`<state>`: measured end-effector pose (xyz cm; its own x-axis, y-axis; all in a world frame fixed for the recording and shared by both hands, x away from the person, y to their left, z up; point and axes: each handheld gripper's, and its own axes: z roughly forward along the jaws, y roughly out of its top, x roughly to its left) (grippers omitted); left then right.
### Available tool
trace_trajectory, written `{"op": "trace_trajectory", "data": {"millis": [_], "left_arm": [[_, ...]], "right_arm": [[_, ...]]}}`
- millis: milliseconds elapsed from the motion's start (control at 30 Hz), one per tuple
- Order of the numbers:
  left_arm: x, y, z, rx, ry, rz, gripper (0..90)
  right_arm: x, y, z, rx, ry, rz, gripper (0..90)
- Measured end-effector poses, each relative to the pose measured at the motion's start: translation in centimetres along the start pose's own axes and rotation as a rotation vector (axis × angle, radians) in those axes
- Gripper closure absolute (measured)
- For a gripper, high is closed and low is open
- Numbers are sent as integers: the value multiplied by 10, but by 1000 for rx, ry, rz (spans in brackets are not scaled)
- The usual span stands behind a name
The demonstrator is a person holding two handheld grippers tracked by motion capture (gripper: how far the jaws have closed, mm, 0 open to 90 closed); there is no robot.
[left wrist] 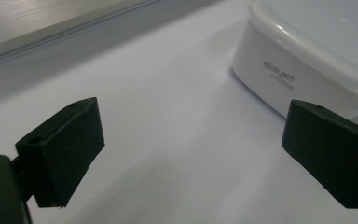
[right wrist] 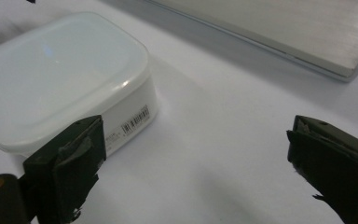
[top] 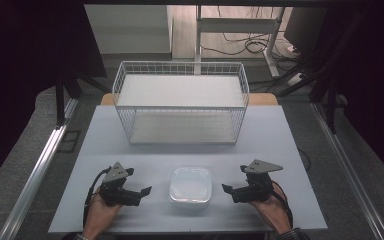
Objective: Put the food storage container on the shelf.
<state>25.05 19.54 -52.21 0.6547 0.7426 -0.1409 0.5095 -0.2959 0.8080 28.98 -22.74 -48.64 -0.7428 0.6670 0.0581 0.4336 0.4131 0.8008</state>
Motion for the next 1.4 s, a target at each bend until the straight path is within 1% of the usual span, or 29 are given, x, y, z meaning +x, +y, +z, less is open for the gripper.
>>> {"op": "trace_trajectory", "data": {"millis": [33,67,233,267,333,367,400,433,467,500,567,600,633,700,733,800,900,967,1000,1033,1100,1133,1167,1200,1267,1300,1333,1367,1400], "left_arm": [[-3,3,2,3,-25,-2,52],[-4,5,3,4,-35,-1,48],[-12,16,8,11,-48,26,30],[-15,20,12,15,-77,46,28],[-18,24,18,20,-101,49,22],[-18,24,18,20,-101,49,21],[-20,29,23,19,-123,47,25],[-20,29,23,19,-123,47,29],[-22,35,29,20,-142,42,33],[-22,35,29,20,-142,42,38],[-24,42,36,25,-150,50,52],[-27,50,44,35,-143,66,61],[-27,50,44,35,-143,66,68],[-28,55,53,42,-161,71,70],[-29,56,59,47,-182,64,75],[-28,55,62,46,-214,30,84],[-25,51,62,43,-268,-9,139],[-24,49,61,53,-333,-32,216],[-24,49,61,53,-333,-32,266],[-25,48,61,62,-361,-40,270],[-27,44,56,77,-387,-68,297],[-27,42,53,78,-402,-78,344],[-27,42,53,78,-402,-78,392],[-30,39,48,81,-414,-98,411],[-33,36,41,83,-410,-110,469],[-34,34,38,82,-406,-114,512],[-34,33,35,87,-408,-124,527],[-34,33,35,87,-408,-124,550],[-35,32,33,85,-407,-132,550]], "right_arm": [[2,2,0,-1,4,-1,57],[2,3,0,-1,9,5,60],[4,8,4,11,24,30,58],[6,12,6,16,28,33,46],[10,15,9,24,27,22,26],[10,15,9,24,27,22,26],[13,19,12,27,30,13,18],[13,19,12,27,30,13,18],[16,22,17,39,40,6,15],[16,22,17,39,40,6,15],[19,26,22,63,50,-13,15],[22,31,27,79,52,-15,42],[23,34,29,78,60,-9,55],[24,36,32,73,67,-4,67],[26,39,36,74,68,4,82],[26,39,39,76,79,13,85],[25,35,43,104,96,46,90],[27,32,45,129,116,83,94],[27,32,45,129,116,83,94],[31,28,44,152,148,112,112],[33,27,41,163,167,137,159],[34,26,39,171,181,150,198],[34,26,39,171,181,150,198],[34,24,37,182,223,202,274],[33,20,35,201,253,258,281],[32,19,33,207,264,272,310],[31,18,31,211,275,295,366],[31,18,31,211,275,295,366],[30,17,29,211,289,318,408]]}}
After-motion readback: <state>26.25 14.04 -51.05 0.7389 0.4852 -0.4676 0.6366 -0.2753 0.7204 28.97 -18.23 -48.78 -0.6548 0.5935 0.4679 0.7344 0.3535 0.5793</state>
